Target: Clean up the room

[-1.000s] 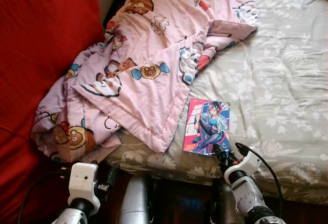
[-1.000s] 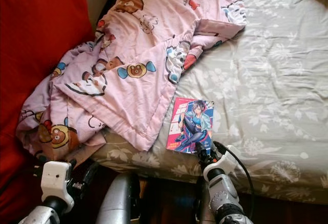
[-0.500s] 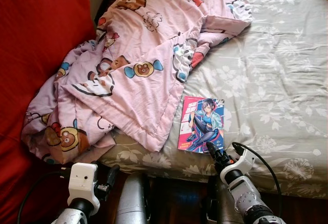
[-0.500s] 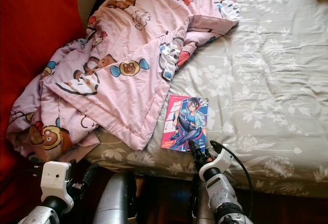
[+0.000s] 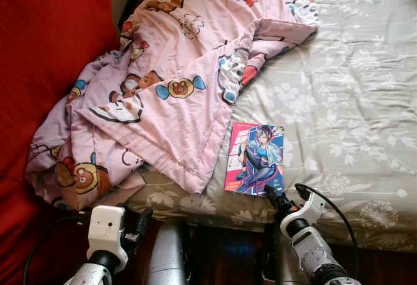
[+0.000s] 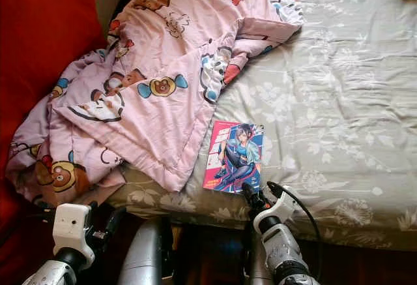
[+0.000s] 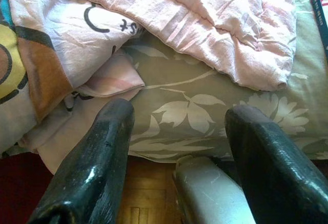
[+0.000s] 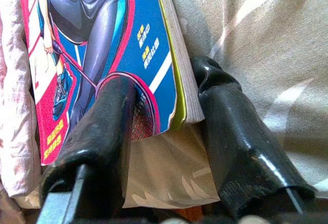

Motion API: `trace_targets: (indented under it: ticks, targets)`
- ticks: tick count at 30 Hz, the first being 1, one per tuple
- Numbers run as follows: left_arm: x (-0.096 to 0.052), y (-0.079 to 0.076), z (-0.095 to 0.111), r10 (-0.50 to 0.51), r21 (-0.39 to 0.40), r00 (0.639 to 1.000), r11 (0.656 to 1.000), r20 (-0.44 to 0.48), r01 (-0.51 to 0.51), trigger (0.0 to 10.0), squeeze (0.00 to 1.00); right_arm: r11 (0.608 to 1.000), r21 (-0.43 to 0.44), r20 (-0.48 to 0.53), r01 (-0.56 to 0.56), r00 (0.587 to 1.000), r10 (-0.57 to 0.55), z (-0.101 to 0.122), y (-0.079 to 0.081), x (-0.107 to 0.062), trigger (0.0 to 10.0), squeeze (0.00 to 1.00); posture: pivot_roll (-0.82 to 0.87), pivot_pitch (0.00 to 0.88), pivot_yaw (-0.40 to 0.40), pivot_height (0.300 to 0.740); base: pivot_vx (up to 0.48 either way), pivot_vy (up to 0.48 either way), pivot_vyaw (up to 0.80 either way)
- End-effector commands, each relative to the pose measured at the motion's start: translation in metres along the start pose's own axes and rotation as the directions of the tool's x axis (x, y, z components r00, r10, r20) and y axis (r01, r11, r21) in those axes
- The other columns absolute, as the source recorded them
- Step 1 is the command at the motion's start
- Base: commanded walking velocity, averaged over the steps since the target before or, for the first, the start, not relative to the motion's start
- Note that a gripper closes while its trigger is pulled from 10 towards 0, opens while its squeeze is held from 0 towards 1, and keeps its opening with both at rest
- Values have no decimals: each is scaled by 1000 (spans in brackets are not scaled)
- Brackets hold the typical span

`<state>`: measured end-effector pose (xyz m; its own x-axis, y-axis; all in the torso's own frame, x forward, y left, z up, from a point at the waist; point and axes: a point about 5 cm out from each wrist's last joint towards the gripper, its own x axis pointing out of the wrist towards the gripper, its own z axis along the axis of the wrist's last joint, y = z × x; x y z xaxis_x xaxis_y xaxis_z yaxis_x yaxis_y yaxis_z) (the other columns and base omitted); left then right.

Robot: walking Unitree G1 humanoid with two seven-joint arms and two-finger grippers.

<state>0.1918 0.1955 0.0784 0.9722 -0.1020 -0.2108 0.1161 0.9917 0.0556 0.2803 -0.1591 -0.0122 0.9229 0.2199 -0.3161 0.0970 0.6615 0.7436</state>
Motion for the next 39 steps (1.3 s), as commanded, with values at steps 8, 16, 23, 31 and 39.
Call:
trace_targets:
  ticks: [8,16,23,31,39]
  targets:
    - [2,1,-11,10,7,999,1000,-36,-10,10000,0,998,41,-97,47,994,-43,-30,0,-4,0,0,250,293,113,610,0,0,0]
    - [14,-1,-11,13,0,1000,1000,-17,-13,10000,0,996,43,-5,77,997,-76,-16,-4,-4,0,0,221,240,90,610,0,0,0]
    - [23,-3,-12,14,-9,1000,1000,-3,-14,10000,0,984,31,100,176,979,-178,-10,-17,-13,0,0,188,205,73,610,0,0,0]
    - [39,-9,-12,13,-20,1000,1000,28,-13,10000,0,952,33,293,304,908,-300,-1,-30,-30,0,0,154,163,52,610,0,0,0]
    - [49,-12,-11,10,-22,999,1000,52,-9,10000,0,936,-117,434,331,865,-252,33,-16,-27,0,0,132,134,38,610,0,0,0]
